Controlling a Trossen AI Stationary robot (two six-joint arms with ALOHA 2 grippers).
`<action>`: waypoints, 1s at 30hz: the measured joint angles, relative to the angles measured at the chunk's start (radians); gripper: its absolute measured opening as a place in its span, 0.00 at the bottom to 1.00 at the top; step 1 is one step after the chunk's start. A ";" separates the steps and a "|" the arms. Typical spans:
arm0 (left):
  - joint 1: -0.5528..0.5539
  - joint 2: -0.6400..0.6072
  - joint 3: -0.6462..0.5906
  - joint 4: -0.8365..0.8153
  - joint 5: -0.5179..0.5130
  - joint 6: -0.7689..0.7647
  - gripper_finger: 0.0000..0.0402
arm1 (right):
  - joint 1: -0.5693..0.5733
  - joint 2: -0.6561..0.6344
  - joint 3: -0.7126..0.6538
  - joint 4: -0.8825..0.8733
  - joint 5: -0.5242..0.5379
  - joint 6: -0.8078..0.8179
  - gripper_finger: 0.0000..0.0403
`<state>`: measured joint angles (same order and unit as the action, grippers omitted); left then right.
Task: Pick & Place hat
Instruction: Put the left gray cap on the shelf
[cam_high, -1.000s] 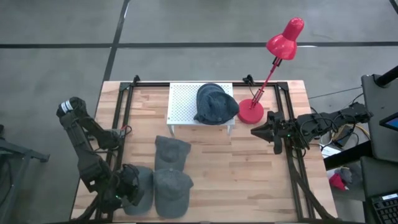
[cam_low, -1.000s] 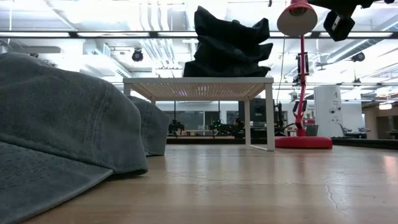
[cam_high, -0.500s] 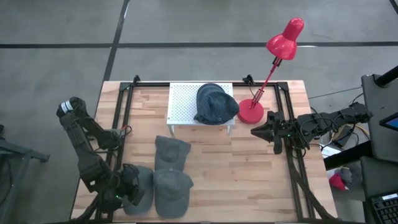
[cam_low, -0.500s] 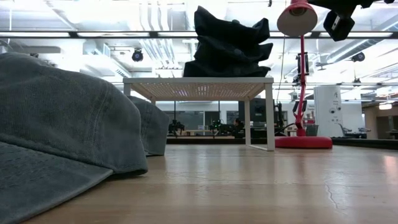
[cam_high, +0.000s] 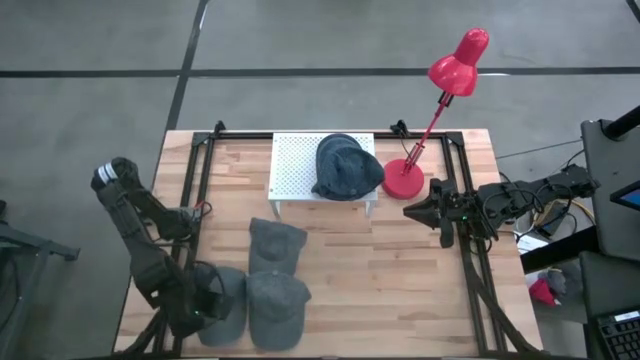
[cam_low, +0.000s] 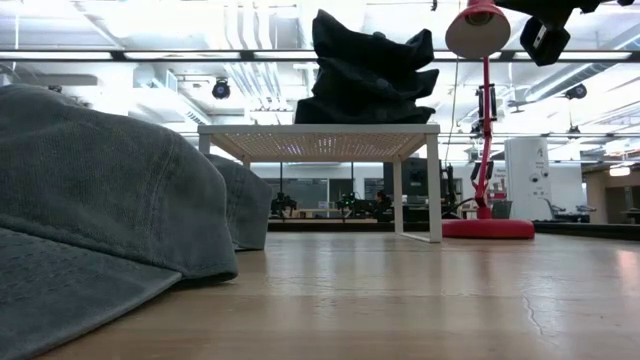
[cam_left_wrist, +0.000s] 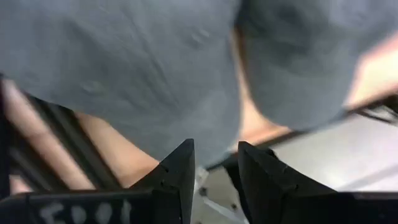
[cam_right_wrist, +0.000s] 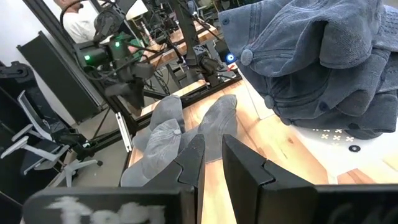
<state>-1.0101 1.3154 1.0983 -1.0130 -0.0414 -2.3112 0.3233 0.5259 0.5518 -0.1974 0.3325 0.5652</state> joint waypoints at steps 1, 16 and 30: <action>0.007 0.005 0.000 -0.018 0.008 -0.001 0.28 | 0.000 0.000 0.000 0.000 0.000 0.000 0.13; 0.035 0.050 -0.007 -0.052 0.024 0.006 0.28 | 0.000 0.000 0.000 0.000 0.003 0.000 0.13; 0.034 0.063 -0.005 -0.044 0.054 -0.029 0.41 | 0.000 0.000 0.000 0.000 0.003 0.004 0.13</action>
<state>-0.9760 1.3785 1.0932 -1.0572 0.0127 -2.3403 0.3229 0.5262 0.5522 -0.1978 0.3351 0.5690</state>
